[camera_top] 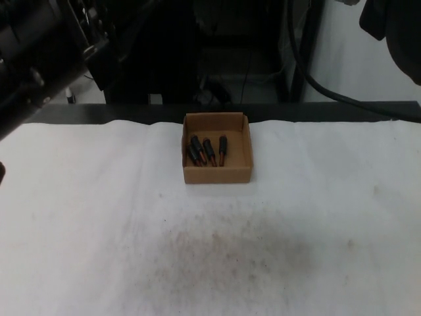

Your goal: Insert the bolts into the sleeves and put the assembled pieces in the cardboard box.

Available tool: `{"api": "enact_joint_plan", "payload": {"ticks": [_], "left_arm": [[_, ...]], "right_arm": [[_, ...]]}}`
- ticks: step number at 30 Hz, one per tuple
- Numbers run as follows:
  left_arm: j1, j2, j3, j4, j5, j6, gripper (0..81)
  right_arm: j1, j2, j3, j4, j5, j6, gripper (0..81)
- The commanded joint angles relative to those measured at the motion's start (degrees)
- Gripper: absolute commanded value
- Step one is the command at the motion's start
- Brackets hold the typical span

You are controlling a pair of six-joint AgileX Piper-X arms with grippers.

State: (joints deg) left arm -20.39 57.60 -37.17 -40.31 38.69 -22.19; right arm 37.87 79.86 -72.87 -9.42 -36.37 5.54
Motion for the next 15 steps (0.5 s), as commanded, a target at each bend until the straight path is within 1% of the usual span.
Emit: {"api": "enact_joint_plan", "payload": {"ticks": [1, 7, 15], "left_arm": [[0.3, -0.4, -1.3, -2.8, -0.4, -1.0, 0.2], [0.4, -0.4, -1.3, -2.8, -0.4, -1.1, 0.2], [2.1, -0.4, -1.3, -2.8, -0.4, -1.1, 0.2]], "right_arm": [[-0.8, -0.2, 0.0, 1.1, 0.5, 0.0, 43.8], [-0.8, -0.2, 0.0, 1.1, 0.5, 0.0, 43.8], [-0.8, -0.2, 0.0, 1.1, 0.5, 0.0, 44.6]]}}
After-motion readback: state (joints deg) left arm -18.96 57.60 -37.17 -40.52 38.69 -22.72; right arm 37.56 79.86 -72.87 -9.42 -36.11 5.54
